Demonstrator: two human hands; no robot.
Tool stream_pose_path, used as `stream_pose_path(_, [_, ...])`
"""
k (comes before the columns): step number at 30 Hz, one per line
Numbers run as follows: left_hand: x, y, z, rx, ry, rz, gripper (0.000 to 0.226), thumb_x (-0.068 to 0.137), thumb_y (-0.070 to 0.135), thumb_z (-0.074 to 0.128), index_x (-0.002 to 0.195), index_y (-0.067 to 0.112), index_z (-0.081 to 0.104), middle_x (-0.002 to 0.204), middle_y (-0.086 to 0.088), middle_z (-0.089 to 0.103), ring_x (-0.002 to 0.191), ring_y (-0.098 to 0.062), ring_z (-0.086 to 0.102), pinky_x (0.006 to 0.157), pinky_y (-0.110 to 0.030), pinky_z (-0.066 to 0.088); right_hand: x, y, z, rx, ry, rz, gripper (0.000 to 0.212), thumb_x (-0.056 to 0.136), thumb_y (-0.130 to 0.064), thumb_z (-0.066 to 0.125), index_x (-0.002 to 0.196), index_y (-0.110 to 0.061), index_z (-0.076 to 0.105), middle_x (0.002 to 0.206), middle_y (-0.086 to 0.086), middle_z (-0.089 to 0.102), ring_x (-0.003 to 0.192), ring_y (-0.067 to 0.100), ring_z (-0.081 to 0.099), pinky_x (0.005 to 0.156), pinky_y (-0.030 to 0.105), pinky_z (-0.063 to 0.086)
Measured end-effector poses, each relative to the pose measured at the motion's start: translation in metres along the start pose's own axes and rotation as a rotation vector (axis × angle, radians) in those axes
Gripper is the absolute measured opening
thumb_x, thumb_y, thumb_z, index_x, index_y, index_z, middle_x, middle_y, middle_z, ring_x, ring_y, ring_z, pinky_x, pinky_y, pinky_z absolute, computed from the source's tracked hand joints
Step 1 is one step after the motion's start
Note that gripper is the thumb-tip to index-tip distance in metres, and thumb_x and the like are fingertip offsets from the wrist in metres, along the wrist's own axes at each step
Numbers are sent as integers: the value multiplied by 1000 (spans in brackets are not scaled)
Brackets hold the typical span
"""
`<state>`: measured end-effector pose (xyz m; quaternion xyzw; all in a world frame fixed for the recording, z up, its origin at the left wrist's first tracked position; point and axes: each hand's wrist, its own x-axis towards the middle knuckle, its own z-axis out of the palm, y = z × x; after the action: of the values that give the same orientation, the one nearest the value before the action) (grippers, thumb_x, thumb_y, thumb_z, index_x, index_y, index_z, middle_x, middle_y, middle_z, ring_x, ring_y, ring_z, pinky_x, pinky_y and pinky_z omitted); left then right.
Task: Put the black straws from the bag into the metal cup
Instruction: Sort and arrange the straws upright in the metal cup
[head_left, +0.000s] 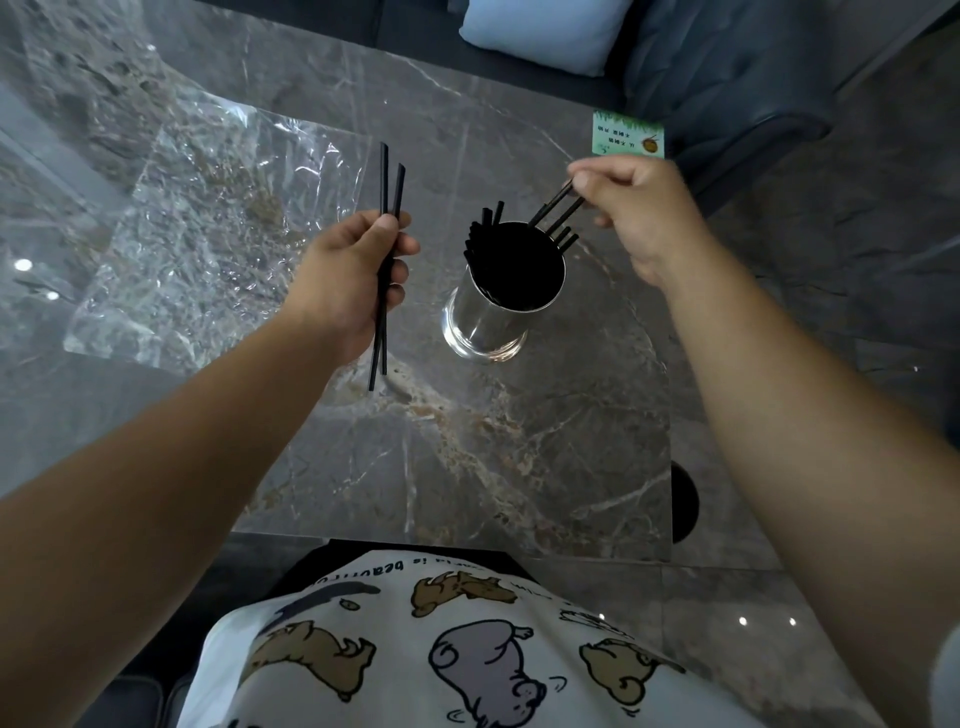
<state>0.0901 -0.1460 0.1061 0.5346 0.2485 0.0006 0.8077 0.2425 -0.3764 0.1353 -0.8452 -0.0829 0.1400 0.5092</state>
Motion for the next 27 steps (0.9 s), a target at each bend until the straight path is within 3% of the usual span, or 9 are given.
stream_pose_path(5, [1,4,0,-13,-18,8,17,101,20,48,108,13,62,76,5,62,61,-8,47,55,-21,39,3,-37,-26,131,158,-106,5,82,-27,66,79,-27,70,68,-12,68,67,4,60,55,18,44])
stream_pose_path(9, [-1,9,1,-19,-61,14,15,101,20,48,99,15,62,76,6,63,62,-8,50,57,-22,40,3,-72,-46,132,238,-220,13,82,-35,65,74,-25,63,65,-10,66,61,3,56,54,19,42])
stream_pose_path(12, [-3,17,3,-54,-101,21,14,101,20,47,96,15,59,79,4,67,67,-10,58,61,-24,46,-1,-92,-40,134,138,-217,14,82,-35,64,74,-24,60,63,-12,67,59,1,54,56,18,41])
stream_pose_path(15, [-7,26,7,-63,-164,43,16,103,19,43,96,13,56,87,0,73,84,-17,69,70,-29,54,-13,-105,-8,76,-49,-207,13,82,-31,65,73,-23,60,58,-11,65,52,3,51,50,18,39])
stream_pose_path(19, [-18,32,18,-22,-276,45,18,104,16,39,95,11,54,98,-8,74,97,-29,71,78,-38,57,-27,-107,37,-10,-195,-160,19,85,-29,67,69,-21,61,55,-9,59,49,5,45,48,19,37])
stream_pose_path(22, [-27,29,26,88,-312,44,17,104,18,38,95,14,51,91,-5,74,78,-23,70,65,-31,55,-32,-102,49,-59,-193,-149,17,84,-33,68,72,-22,65,55,-10,58,49,5,44,49,20,39])
stream_pose_path(24, [-29,27,27,104,-293,57,16,104,15,37,93,14,49,77,-3,66,59,-15,55,53,-25,42,-32,-97,47,-76,-157,-140,19,84,-37,67,71,-23,69,56,-11,60,49,4,44,49,19,39])
stream_pose_path(27, [-29,22,23,70,-259,45,16,104,14,38,95,14,50,70,-1,52,53,-11,41,50,-23,30,-28,-79,27,-80,44,-104,23,84,-37,63,72,-19,70,59,-9,60,49,4,44,49,19,37])
